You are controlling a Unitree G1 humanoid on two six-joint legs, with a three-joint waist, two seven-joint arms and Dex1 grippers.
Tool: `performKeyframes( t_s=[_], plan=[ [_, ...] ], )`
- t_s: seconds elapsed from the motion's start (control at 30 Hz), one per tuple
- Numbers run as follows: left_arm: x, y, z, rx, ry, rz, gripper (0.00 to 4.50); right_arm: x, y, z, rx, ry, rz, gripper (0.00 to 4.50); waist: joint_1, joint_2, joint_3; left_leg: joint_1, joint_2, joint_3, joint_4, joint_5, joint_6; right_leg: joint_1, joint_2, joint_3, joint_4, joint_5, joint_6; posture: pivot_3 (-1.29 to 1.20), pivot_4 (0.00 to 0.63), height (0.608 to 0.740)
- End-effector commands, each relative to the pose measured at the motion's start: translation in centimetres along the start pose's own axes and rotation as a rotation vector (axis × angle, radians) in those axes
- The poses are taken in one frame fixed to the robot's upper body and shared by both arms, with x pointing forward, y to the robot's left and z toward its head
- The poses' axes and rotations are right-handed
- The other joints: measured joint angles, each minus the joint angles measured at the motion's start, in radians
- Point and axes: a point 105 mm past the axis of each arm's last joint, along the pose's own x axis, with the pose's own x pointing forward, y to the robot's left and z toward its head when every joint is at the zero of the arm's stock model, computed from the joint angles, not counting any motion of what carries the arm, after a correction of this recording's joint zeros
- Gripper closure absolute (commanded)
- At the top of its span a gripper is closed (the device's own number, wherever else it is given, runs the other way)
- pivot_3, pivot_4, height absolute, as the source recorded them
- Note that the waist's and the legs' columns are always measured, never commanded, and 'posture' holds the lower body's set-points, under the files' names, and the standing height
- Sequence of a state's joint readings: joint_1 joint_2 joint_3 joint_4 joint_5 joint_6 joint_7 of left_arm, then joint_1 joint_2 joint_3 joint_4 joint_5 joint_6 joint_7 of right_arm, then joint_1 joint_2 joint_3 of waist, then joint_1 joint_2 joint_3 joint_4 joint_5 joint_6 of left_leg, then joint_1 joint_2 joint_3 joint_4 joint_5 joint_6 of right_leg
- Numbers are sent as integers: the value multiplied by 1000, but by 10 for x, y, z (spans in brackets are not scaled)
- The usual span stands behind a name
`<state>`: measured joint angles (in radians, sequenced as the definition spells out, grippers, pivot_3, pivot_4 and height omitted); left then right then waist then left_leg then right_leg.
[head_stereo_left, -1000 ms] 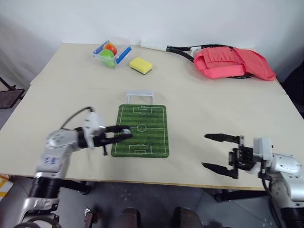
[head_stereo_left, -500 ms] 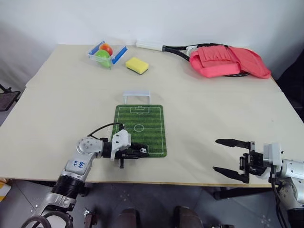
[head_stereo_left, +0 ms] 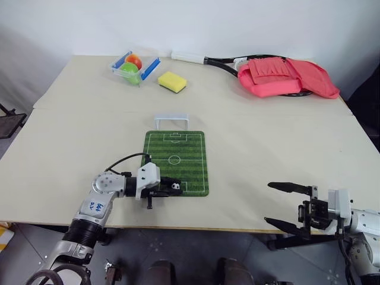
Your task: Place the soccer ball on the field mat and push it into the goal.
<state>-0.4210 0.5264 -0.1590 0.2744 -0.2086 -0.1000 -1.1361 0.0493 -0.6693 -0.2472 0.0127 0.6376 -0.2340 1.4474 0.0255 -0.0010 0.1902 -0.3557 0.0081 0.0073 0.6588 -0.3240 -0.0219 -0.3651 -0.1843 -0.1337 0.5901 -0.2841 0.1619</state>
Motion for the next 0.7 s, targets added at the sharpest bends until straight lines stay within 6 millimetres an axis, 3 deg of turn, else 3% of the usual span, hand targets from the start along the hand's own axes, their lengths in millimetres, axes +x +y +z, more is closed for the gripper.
performKeyframes(
  t_s=[0.03, 0.13, 0.47, 0.7],
  plan=[
    [-2, 2, 10, 22, -39, 4, 2351, 0, -1, 9, -26, -24, -11, 0, 0, 0, 0, 0, 0, 0, 0, 0, 0, 0, 0, 0, 0, 0, 0, 0, 150, 740],
    [-1, 4, 15, 41, -66, 20, 1400, 0, -2, 8, -21, -24, -10, 0, 0, 0, 0, 0, 0, 0, 0, 0, 0, 0, 0, 0, 0, 0, 0, 0, 150, 740],
    [-6, 5, 24, 85, -107, 31, 1400, -3, -1, 3, 2, -26, 2, 0, 0, 0, 0, 0, 0, 0, 0, 0, 0, 0, 0, 0, 0, 0, 0, 0, 150, 740],
    [-36, -10, 64, 127, -263, 0, 1400, 3, 1, -1, 28, -31, 30, 0, -4, 0, 0, 0, 1, 1, 1, -1, 0, 0, 1, 0, 0, 0, 0, 0, 150, 740]
  ],
)
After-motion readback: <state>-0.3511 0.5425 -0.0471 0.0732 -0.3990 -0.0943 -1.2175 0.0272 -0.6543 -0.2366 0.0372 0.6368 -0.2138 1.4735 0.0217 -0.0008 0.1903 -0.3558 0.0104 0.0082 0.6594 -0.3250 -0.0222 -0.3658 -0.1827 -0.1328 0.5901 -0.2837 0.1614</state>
